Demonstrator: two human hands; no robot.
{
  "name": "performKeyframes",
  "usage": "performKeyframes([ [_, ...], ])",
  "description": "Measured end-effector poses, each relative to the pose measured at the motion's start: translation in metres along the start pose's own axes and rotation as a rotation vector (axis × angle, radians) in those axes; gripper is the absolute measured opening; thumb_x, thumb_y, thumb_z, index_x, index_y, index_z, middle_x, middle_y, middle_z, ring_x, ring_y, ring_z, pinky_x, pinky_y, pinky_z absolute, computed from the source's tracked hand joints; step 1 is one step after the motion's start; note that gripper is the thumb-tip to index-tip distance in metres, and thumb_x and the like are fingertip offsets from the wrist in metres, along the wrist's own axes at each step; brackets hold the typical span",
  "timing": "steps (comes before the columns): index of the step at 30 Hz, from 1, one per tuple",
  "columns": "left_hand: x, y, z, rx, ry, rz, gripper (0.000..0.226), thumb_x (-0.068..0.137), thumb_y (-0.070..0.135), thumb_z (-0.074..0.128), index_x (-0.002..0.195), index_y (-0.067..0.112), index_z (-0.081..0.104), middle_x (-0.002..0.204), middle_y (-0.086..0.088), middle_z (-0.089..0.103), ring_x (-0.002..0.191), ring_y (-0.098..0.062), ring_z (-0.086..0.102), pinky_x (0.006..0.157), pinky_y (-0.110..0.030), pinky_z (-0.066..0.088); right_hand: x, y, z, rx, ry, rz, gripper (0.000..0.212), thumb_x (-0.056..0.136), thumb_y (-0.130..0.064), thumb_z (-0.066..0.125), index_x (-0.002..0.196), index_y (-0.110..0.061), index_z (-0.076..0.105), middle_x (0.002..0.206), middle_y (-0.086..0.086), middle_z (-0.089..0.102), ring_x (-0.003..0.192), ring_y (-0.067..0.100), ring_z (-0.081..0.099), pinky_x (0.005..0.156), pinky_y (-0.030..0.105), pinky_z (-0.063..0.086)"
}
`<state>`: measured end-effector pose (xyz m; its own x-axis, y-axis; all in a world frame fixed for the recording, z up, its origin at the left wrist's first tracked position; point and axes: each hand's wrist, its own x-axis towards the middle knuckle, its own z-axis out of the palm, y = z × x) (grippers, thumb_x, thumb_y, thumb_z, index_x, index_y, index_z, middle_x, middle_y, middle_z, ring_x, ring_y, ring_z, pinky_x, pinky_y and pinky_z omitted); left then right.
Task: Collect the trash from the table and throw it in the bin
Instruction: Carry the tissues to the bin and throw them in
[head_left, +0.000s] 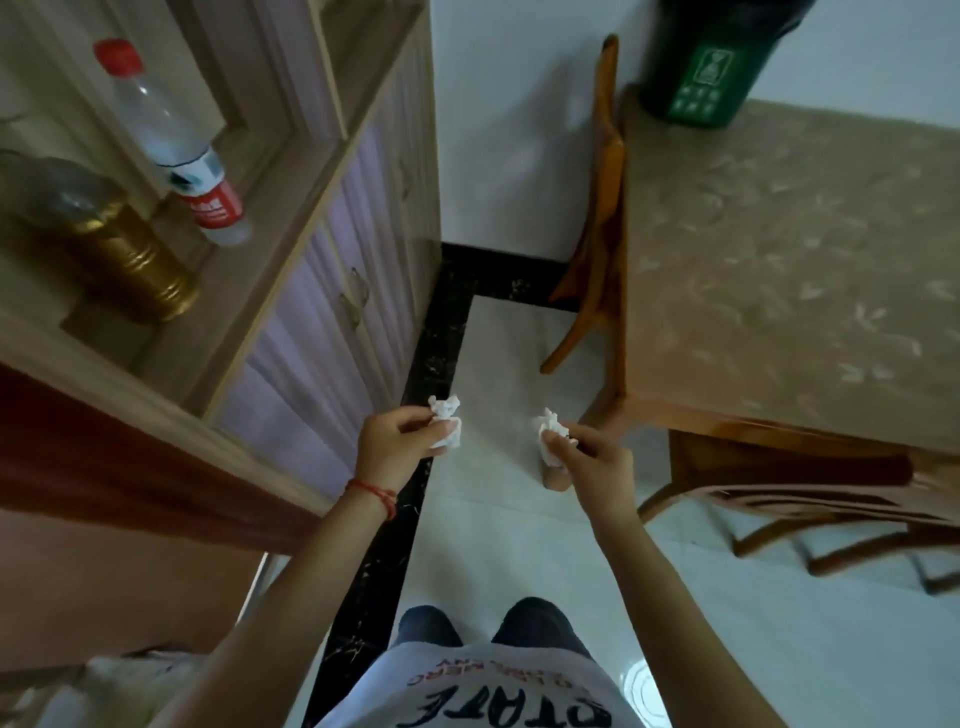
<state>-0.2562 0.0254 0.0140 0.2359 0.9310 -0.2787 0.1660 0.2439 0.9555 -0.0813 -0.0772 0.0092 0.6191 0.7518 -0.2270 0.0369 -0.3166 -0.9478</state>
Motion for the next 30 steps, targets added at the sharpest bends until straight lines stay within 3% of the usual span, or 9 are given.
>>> performKeyframes([
  [3,0.017,0.004,0.010,-0.001,-0.042,-0.009,0.011,0.074,0.000,0.070,0.077,0.011,0.073,0.060,0.009,0.067,0.063,-0.008,0.065,0.057,-0.016,0.056,0.009,-0.002,-0.004,-0.001,0.040,0.004,0.021,0.080,-0.016,0.069,0.065,-0.031,0.066,0.065,0.007,0.064,0.051,-0.001,0.054,0.050,0.008,0.042],
  [6,0.037,0.006,0.020,0.012,-0.071,-0.023,0.023,0.074,0.002,0.070,0.065,0.024,0.071,0.059,0.011,0.068,0.069,-0.014,0.064,0.066,-0.024,0.058,0.025,-0.004,-0.007,0.011,0.048,0.021,0.013,0.080,-0.017,0.069,0.072,-0.027,0.069,0.064,-0.001,0.064,0.053,-0.003,0.057,0.051,0.007,0.044],
  [11,0.082,0.016,0.042,-0.010,-0.073,-0.024,0.014,0.074,0.000,0.069,0.077,0.013,0.072,0.055,0.012,0.068,0.063,-0.008,0.063,0.061,-0.018,0.057,0.076,-0.015,-0.006,0.006,0.047,0.012,0.014,0.081,-0.018,0.068,0.070,-0.027,0.067,0.061,-0.003,0.061,0.051,-0.006,0.054,0.050,0.005,0.041],
  [16,0.148,0.038,0.066,-0.010,-0.089,0.006,0.010,0.075,0.001,0.068,0.080,0.010,0.070,0.071,-0.006,0.066,0.065,-0.008,0.065,0.061,-0.018,0.057,0.149,-0.033,-0.003,0.075,0.036,-0.021,0.013,0.080,-0.018,0.069,0.075,-0.030,0.070,0.062,-0.007,0.066,0.055,-0.002,0.058,0.055,0.010,0.047],
  [20,0.201,0.066,0.086,-0.020,-0.077,-0.008,0.011,0.076,0.001,0.068,0.075,0.012,0.069,0.070,-0.005,0.066,0.060,-0.002,0.065,0.057,-0.015,0.056,0.213,-0.054,-0.004,0.058,0.004,-0.033,0.007,0.081,-0.021,0.069,0.086,-0.024,0.073,0.064,-0.010,0.069,0.059,-0.001,0.061,0.057,0.012,0.049],
  [25,0.260,0.096,0.110,-0.072,-0.044,0.002,0.018,0.075,-0.002,0.068,0.070,0.015,0.069,0.054,0.010,0.069,0.058,-0.002,0.065,0.053,-0.012,0.052,0.287,-0.085,-0.002,0.059,-0.014,-0.041,0.007,0.080,-0.024,0.069,0.083,-0.030,0.072,0.076,0.000,0.073,0.068,0.004,0.064,0.060,0.011,0.047],
  [30,0.320,0.118,0.122,-0.088,-0.054,0.015,0.020,0.074,-0.001,0.069,0.066,0.018,0.070,0.054,0.008,0.069,0.060,-0.003,0.066,0.053,-0.012,0.052,0.344,-0.109,0.011,0.123,-0.018,-0.026,0.007,0.081,-0.022,0.068,0.085,-0.024,0.073,0.075,0.004,0.073,0.073,0.023,0.069,0.062,0.014,0.050],
])
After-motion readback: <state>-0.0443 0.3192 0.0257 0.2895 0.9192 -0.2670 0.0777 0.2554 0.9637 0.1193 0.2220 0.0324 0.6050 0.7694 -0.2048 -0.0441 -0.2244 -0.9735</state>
